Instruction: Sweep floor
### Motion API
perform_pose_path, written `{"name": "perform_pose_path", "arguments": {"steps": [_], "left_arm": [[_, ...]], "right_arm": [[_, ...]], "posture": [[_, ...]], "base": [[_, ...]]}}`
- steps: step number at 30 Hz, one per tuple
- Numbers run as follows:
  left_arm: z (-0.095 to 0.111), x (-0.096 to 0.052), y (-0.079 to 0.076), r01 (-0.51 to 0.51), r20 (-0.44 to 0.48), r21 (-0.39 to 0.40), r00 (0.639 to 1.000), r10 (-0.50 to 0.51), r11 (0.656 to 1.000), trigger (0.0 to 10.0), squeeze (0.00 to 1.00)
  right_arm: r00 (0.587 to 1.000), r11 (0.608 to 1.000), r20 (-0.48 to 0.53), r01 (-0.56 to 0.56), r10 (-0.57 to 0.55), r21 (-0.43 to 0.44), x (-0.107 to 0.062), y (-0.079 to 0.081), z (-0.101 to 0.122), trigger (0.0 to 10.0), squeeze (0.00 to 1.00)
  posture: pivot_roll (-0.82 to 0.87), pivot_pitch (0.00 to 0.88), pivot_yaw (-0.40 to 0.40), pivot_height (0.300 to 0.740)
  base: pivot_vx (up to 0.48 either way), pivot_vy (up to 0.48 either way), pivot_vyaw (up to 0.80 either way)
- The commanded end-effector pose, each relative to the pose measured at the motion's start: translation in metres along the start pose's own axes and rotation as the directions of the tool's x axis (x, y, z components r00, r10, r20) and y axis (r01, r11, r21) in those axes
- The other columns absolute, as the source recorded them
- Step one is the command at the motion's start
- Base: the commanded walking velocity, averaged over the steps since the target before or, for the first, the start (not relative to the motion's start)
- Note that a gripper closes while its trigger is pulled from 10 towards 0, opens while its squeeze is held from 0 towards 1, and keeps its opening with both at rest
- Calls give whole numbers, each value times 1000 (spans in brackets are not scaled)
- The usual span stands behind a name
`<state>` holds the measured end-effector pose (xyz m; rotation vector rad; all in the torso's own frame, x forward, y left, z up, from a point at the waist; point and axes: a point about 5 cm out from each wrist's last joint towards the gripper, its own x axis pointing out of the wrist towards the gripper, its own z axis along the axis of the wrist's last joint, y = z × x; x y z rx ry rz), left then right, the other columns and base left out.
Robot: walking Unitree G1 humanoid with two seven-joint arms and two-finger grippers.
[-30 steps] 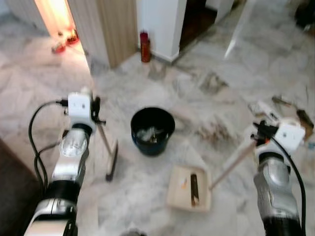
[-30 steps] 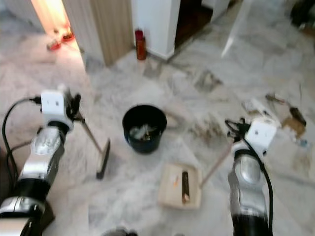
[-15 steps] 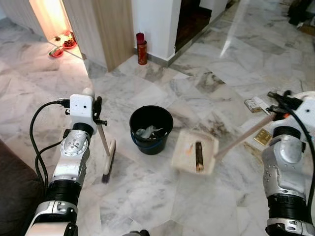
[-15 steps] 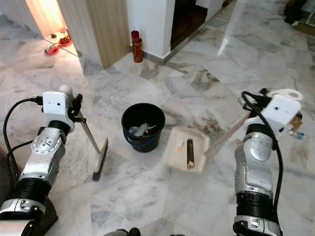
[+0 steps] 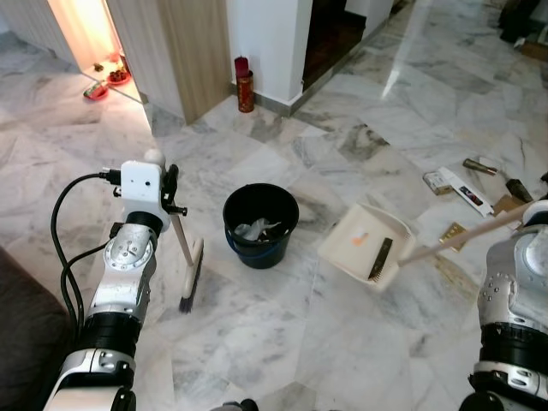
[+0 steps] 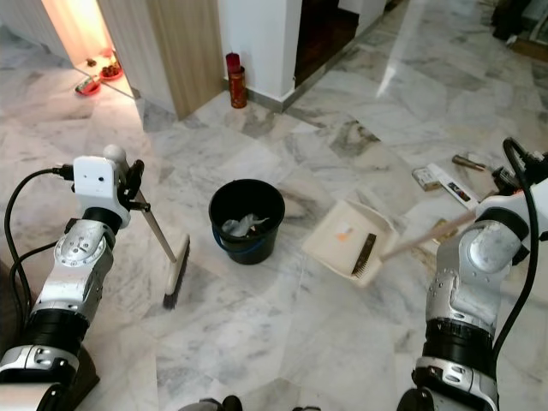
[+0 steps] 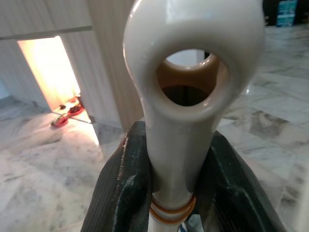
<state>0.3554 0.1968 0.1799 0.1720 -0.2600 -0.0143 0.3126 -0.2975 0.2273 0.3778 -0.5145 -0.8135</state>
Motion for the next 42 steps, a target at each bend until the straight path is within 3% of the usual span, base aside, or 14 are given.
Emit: {"name": "perform_pose_path", "arguments": {"steps": [1, 7, 8, 11, 21, 42], "left_arm": [[9, 1, -3, 17, 42, 12, 999, -17, 1000, 10000, 0], [9, 1, -4, 24, 43, 11, 999, -24, 1000, 10000, 0], [9, 1, -4, 26, 44, 12, 999, -27, 1000, 10000, 0], [10, 1, -4, 32, 48, 14, 998, -33, 999, 10000, 0], [11, 0, -8, 42, 60, 28, 997, -44, 999, 10000, 0], [14, 0, -5, 34, 69, 38, 997, -36, 999, 10000, 0]], "right_arm": [[995, 982, 95, -13, -5, 186, 4, 12, 27, 10000, 0], [995, 974, 87, -64, 46, 217, 2, 23, 26, 10000, 0], [993, 960, 83, -99, 80, 262, -1, 32, 27, 10000, 0], [986, 946, 76, -165, 150, 279, -7, 44, 24, 10000, 0], [947, 910, 47, -319, 318, 264, -24, 66, 15, 10000, 0], [922, 872, 67, -382, 380, 305, -28, 74, 20, 10000, 0]], "posture": [[116, 125, -12, 740], [118, 125, -12, 740], [120, 124, -11, 740], [125, 119, -11, 740], [123, 111, -13, 740], [126, 122, -19, 740]], "base": [[0, 0, 0], [0, 0, 0], [0, 0, 0], [0, 0, 0], [208, 0, 52], [423, 0, 99]]}}
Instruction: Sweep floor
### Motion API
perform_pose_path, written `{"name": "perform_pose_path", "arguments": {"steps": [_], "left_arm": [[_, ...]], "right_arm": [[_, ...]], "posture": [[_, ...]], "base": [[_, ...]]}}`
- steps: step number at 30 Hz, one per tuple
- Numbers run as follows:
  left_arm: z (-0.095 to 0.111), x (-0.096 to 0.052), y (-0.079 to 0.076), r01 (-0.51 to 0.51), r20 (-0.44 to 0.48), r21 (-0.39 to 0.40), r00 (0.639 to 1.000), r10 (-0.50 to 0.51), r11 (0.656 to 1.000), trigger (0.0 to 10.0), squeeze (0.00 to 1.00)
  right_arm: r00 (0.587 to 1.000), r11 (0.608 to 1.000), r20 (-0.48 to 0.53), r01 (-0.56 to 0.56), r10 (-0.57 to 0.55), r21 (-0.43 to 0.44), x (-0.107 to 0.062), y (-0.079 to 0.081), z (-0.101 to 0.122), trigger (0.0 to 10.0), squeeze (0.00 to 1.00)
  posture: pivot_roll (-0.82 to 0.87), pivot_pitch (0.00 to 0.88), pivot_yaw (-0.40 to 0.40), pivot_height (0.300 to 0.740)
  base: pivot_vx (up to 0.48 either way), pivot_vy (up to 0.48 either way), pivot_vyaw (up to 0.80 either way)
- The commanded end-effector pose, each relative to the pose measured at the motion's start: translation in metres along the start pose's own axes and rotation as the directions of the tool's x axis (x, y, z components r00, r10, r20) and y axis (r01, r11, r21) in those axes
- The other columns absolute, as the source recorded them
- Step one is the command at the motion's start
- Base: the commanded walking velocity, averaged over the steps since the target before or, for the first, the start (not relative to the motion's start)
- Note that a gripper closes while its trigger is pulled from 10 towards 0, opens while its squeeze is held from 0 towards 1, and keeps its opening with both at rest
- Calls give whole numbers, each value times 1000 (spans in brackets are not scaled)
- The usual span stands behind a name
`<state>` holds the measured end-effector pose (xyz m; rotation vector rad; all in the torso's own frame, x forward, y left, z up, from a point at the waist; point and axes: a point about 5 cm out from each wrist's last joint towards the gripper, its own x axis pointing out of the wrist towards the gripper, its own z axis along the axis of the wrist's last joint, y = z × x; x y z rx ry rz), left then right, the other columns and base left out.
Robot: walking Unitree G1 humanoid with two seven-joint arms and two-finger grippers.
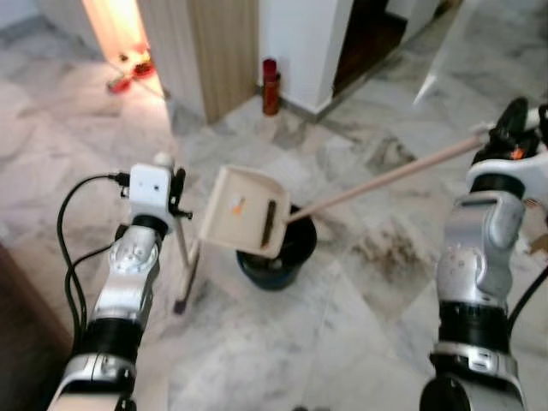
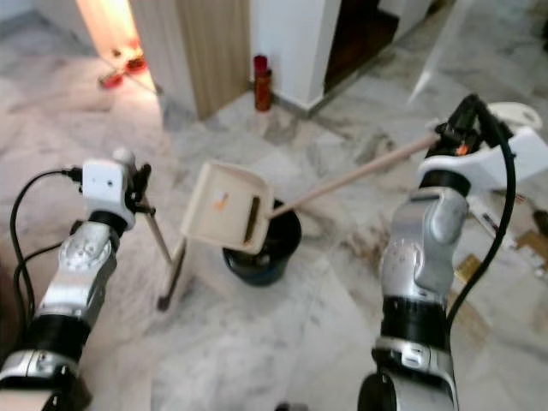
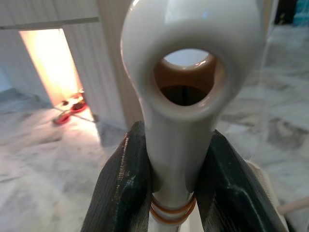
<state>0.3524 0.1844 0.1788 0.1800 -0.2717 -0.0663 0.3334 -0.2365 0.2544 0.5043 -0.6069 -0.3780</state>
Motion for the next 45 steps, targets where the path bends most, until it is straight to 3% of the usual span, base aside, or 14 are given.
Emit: {"name": "perform_pose_path", "arguments": {"steps": [1, 11, 18, 26, 33, 39, 42, 45], "left_arm": [[12, 2, 8, -18, 54, 37, 998, 16, 999, 10000, 0], [13, 2, 9, -24, 58, 35, 998, 21, 999, 10000, 0], [14, 2, 9, -23, 67, 23, 997, 21, 999, 10000, 0], [13, 1, 8, -20, 65, 19, 998, 18, 1000, 10000, 0], [12, 1, 7, -13, 62, 14, 998, 12, 1000, 10000, 0], [13, 0, 3, -1, 68, 2, 998, 1, 1000, 10000, 0], [13, 0, 4, 0, 71, -1, 997, 1, 1000, 10000, 0], [13, 0, 5, -2, 69, -1, 998, 3, 1000, 10000, 0]], "right_arm": [[997, 997, 76, -37, 32, 69, 2, 14, 15, 10000, 0], [996, 997, 84, -42, 36, 69, 3, 15, 18, 10000, 0], [995, 997, 91, -50, 45, 62, 6, 18, 21, 10000, 0], [975, 985, 139, -173, 171, 2, 5, 31, 28, 10000, 0], [938, 952, 170, -286, 302, -113, 4, 46, 37, 10000, 0], [877, 895, 188, -415, 441, -164, -4, 65, 40, 10000, 0], [799, 813, 187, -521, 572, -259, -19, 85, 41, 10000, 0], [757, 771, 183, -571, 627, -282, -28, 95, 41, 10000, 0]], "posture": [[126, 122, -19, 740], [126, 126, -21, 740], [124, 127, -22, 740], [123, 128, -25, 740], [118, 127, -25, 740], [119, 125, -26, 740], [120, 126, -27, 740], [118, 126, -27, 740]], "base": [[424, 0, 0], [415, 0, 0], [0, 0, 0], [0, 0, 0], [0, 0, 0], [0, 0, 0], [0, 0, 0], [0, 0, 0]]}}
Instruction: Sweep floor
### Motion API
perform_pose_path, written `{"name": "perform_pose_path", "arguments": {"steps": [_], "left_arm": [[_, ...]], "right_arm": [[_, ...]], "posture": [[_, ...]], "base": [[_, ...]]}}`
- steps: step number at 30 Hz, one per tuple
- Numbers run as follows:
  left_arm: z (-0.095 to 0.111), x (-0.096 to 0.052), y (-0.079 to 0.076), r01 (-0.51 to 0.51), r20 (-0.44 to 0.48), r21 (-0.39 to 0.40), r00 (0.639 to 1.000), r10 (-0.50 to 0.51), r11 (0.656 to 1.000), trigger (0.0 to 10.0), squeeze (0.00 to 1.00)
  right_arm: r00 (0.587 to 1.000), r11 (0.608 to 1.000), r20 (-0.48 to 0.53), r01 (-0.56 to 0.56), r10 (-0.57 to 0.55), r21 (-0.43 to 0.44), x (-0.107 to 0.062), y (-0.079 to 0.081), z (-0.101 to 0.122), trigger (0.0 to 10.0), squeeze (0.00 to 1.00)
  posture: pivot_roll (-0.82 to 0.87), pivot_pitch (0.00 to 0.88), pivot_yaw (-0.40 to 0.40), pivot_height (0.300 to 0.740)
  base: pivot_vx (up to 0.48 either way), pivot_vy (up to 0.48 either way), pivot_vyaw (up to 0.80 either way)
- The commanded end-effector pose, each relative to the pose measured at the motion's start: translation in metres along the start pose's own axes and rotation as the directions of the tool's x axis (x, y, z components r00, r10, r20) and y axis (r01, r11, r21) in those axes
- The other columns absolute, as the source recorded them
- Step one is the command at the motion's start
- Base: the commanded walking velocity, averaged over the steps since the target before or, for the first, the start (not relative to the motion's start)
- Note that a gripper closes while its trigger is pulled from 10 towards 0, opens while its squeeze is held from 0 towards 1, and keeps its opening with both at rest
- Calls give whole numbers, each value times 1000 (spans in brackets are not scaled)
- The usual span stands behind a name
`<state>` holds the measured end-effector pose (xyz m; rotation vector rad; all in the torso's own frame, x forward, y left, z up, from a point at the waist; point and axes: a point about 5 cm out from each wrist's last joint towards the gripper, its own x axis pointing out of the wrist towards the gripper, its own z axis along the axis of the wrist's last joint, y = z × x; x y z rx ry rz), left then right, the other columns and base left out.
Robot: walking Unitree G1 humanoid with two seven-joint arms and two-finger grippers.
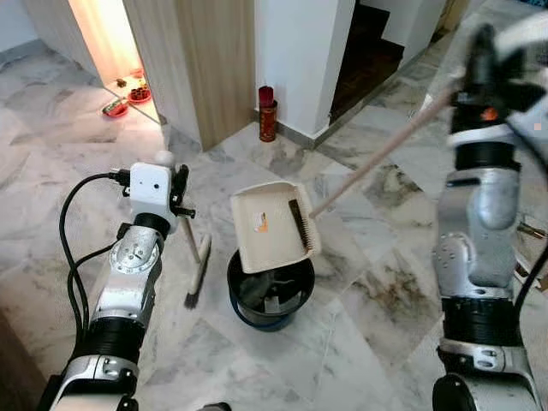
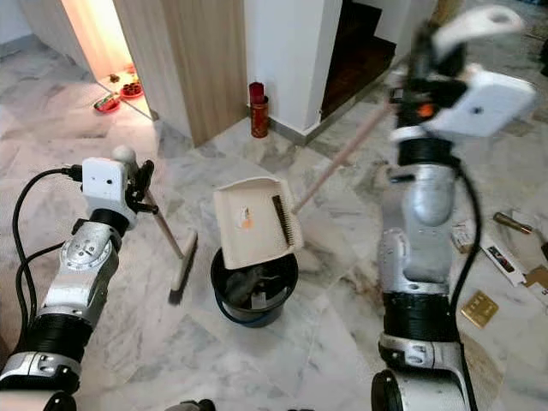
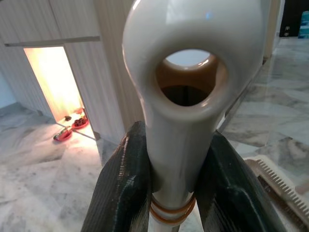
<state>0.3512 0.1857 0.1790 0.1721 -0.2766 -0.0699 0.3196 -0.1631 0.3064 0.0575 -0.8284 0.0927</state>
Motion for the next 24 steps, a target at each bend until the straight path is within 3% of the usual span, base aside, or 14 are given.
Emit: {"name": "perform_pose_path", "arguments": {"steps": [1, 11, 15, 24], "left_arm": [[13, 1, 3, -4, 65, 6, 998, 4, 1000, 10000, 0], [15, 2, 2, 9, 73, 14, 997, -10, 1000, 10000, 0], [14, 2, 2, 14, 72, 13, 997, -14, 1000, 10000, 0], [15, 2, 2, 18, 76, 12, 997, -19, 1000, 10000, 0]], "right_arm": [[992, 999, 116, -47, 50, -24, 2, 7, 22, 10000, 0], [967, 979, 157, -199, 203, -43, -9, 42, 30, 10000, 0], [931, 948, 175, -312, 319, -70, -19, 67, 35, 10000, 0], [878, 900, 202, -419, 435, -118, -30, 90, 43, 10000, 0]], "posture": [[118, 126, -27, 740], [119, 125, -25, 740], [115, 126, -24, 740], [114, 129, -23, 740]], "base": [[0, 0, 0], [0, 0, 0], [0, 0, 0], [0, 0, 0]]}}
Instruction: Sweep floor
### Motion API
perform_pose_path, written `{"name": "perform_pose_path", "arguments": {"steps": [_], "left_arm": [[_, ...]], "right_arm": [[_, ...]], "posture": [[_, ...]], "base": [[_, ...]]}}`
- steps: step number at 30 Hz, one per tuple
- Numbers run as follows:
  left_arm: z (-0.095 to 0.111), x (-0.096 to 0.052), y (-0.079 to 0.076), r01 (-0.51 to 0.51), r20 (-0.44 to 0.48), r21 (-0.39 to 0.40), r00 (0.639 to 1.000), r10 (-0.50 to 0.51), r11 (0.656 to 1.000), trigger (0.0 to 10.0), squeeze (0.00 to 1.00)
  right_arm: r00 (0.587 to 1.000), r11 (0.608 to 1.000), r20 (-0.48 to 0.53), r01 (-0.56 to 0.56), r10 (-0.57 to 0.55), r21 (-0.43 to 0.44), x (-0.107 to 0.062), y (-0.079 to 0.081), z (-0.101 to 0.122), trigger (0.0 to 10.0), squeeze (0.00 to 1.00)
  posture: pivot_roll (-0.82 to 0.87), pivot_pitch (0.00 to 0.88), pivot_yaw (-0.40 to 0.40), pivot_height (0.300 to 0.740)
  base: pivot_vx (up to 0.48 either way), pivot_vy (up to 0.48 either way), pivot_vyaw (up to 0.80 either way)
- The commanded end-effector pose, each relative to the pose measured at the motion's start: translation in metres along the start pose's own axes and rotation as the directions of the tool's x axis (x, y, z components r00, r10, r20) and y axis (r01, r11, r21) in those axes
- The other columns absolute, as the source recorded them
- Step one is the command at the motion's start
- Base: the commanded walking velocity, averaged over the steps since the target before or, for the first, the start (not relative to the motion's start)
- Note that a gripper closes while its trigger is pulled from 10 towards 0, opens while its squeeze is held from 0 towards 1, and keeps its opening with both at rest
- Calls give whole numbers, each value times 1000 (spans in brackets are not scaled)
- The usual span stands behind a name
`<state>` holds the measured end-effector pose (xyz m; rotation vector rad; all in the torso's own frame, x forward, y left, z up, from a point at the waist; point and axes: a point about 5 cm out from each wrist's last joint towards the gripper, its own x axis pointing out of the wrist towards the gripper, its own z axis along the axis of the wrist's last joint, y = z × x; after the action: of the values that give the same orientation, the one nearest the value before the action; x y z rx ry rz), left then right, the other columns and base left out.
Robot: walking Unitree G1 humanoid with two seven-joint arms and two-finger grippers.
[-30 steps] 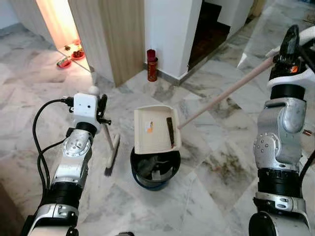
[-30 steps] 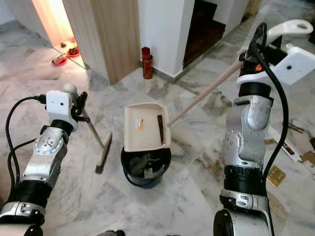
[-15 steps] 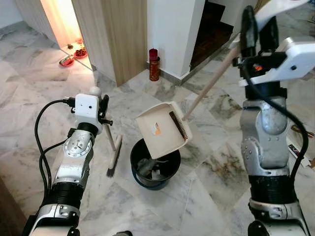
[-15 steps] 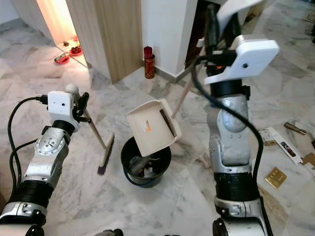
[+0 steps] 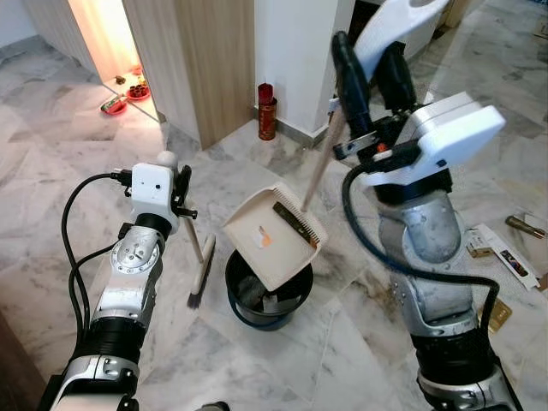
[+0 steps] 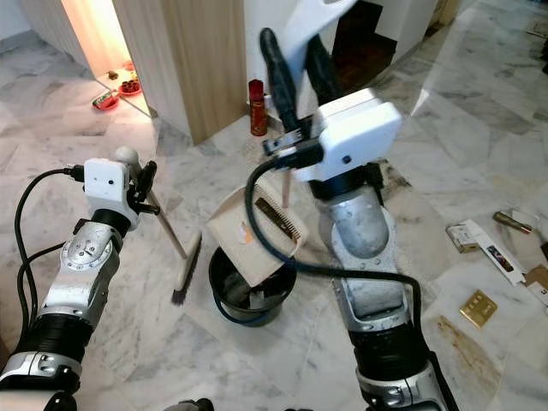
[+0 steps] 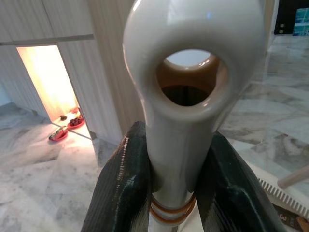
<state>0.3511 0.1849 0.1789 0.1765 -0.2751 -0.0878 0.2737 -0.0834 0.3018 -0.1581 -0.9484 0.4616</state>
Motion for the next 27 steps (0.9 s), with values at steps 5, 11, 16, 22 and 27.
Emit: {"name": "perform_pose_path", "arguments": {"steps": [5, 11, 16, 22, 27], "left_arm": [[15, 2, 3, -1, 76, 9, 997, 0, 1000, 10000, 0], [15, 2, 3, 1, 76, 11, 997, -2, 1000, 10000, 0], [15, 3, 3, 1, 76, 13, 997, -2, 1000, 10000, 0], [15, 3, 2, 4, 76, 10, 997, -4, 1000, 10000, 0], [15, 3, 2, 5, 76, 11, 997, -6, 1000, 10000, 0]], "right_arm": [[989, 995, 127, -61, 72, -84, 4, 12, 26, 10000, 0], [987, 991, 134, -79, 93, -106, 4, 18, 27, 10000, 0], [987, 991, 134, -77, 91, -111, 4, 18, 28, 10000, 0], [987, 989, 131, -74, 91, -127, 4, 17, 28, 10000, 0], [989, 986, 120, -69, 88, -152, 3, 15, 26, 10000, 0]], "posture": [[114, 130, -22, 740], [118, 131, -23, 740], [114, 132, -21, 740], [114, 131, -21, 740], [115, 131, -22, 740]], "base": [[0, 0, 0], [0, 0, 0], [0, 0, 0], [0, 0, 0], [0, 0, 0]]}}
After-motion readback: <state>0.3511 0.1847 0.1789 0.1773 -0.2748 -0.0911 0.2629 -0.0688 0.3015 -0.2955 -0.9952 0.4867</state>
